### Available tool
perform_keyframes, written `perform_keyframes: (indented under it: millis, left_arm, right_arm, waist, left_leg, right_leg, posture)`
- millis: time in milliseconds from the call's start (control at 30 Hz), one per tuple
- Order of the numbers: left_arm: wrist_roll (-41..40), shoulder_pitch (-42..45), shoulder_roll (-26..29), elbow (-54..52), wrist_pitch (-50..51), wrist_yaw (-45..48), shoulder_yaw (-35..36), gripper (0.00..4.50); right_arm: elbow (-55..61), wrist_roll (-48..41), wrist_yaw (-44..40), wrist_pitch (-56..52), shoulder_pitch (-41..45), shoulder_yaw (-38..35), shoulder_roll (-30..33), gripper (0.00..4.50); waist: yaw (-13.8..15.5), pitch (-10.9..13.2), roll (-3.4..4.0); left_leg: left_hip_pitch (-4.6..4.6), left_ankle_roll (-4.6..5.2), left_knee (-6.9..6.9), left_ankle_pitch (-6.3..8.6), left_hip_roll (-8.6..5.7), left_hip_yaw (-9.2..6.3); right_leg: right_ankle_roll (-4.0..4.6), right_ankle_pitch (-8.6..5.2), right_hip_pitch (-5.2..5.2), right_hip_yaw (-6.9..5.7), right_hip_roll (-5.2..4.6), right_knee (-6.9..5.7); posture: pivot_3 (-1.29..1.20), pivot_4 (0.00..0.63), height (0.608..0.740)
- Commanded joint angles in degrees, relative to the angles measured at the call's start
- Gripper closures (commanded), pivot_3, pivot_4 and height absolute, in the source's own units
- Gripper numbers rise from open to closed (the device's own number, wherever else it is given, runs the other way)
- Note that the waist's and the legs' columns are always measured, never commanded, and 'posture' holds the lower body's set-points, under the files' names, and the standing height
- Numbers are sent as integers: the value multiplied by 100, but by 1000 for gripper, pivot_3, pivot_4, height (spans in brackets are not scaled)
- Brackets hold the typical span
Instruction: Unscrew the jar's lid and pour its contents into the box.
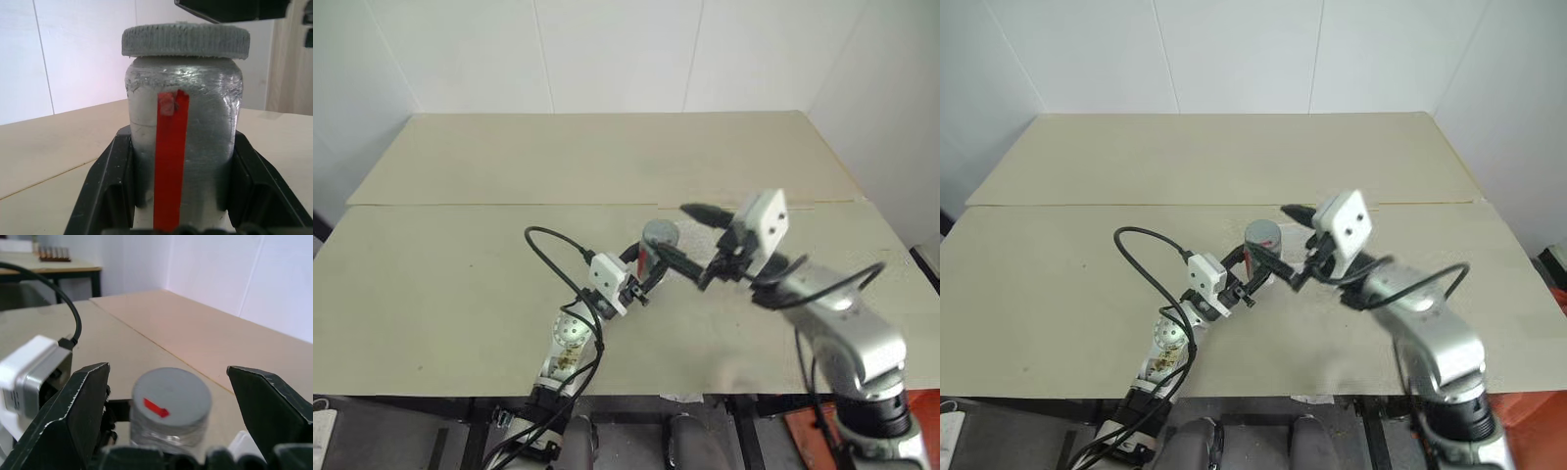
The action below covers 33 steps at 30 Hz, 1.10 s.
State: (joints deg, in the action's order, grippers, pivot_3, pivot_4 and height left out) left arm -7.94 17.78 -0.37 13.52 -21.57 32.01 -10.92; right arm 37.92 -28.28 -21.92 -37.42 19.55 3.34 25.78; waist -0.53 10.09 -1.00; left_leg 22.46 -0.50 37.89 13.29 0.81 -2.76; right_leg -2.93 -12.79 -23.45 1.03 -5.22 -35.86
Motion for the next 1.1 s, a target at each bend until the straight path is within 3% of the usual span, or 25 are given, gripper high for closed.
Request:
perform_keyframes:
  millis: [33,167,433,1100]
  left_arm:
    - [-25,81,-35,-6,-216,-9,13,2549]
    - [-10,111,-50,36,-242,-6,-11,2549]
    - [2,142,-76,27,-242,-58,-13,2549]
    - [-35,124,-64,21,-240,-35,10,2549]
  right_arm:
    - [482,692,615,-20,72,364,-102,28]
    - [383,1158,1138,-66,70,648,-503,28]
    - [301,1432,1005,-64,9,868,-650,28]
    - [90,1416,1024,-271,-93,563,-1020,28]
  waist:
    - [1,0,0]
    - [-9,0,0]
    - [-16,0,0]
    - [-27,0,0]
  left_leg:
    - [-2,1,0,-1,1,-2]
    - [-5,3,0,-2,2,-5]
    - [-3,3,0,-2,1,-5]
    - [-4,3,0,-2,2,-6]
  right_leg:
    - [-2,-1,2,-2,1,0]
    - [-3,-2,4,-4,4,-1]
    - [4,1,5,-4,3,4]
    - [-3,-4,5,-4,4,3]
  posture:
    - [0,150,740]
    - [0,150,740]
    - [0,150,740]
    - [0,150,740]
